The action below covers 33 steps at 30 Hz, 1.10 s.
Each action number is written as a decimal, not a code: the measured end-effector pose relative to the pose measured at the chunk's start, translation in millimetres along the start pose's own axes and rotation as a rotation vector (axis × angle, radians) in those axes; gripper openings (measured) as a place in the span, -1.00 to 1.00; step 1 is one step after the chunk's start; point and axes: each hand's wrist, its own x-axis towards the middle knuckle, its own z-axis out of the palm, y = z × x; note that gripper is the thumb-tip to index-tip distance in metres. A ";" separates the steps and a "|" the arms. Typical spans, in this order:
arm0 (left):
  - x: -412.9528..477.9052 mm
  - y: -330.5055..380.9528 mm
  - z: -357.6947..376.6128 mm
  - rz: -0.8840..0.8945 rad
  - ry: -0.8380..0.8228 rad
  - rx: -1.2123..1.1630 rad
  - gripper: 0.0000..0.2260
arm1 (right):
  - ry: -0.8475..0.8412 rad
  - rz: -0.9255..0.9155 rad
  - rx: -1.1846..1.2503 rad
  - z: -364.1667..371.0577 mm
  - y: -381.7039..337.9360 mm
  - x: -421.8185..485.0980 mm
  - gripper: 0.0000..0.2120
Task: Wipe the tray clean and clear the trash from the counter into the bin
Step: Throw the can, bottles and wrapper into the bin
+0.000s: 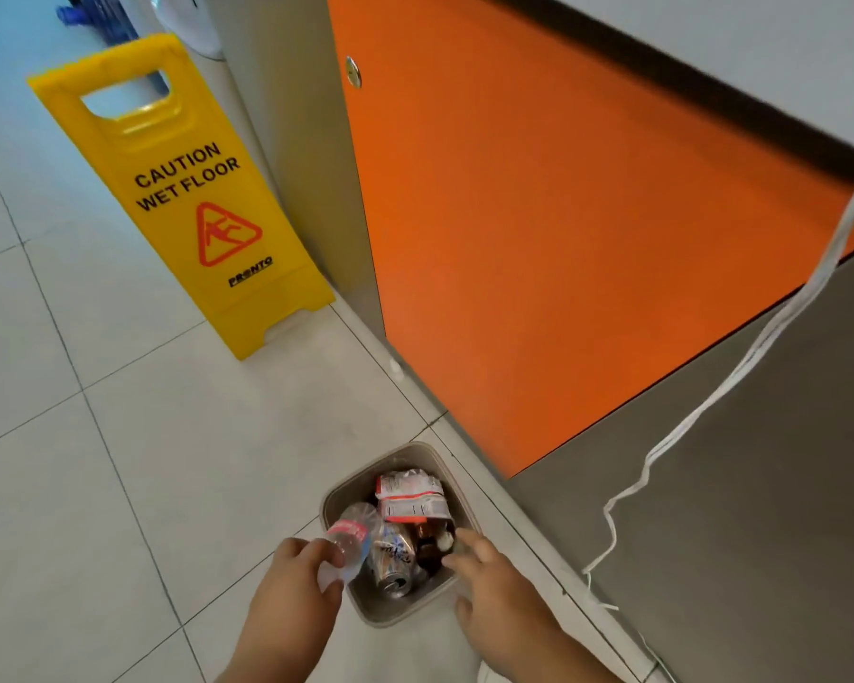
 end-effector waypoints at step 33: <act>-96.9 116.8 -188.1 0.277 -0.104 0.084 -0.71 | 0.385 -0.154 0.157 -205.0 -107.9 -172.8 -0.77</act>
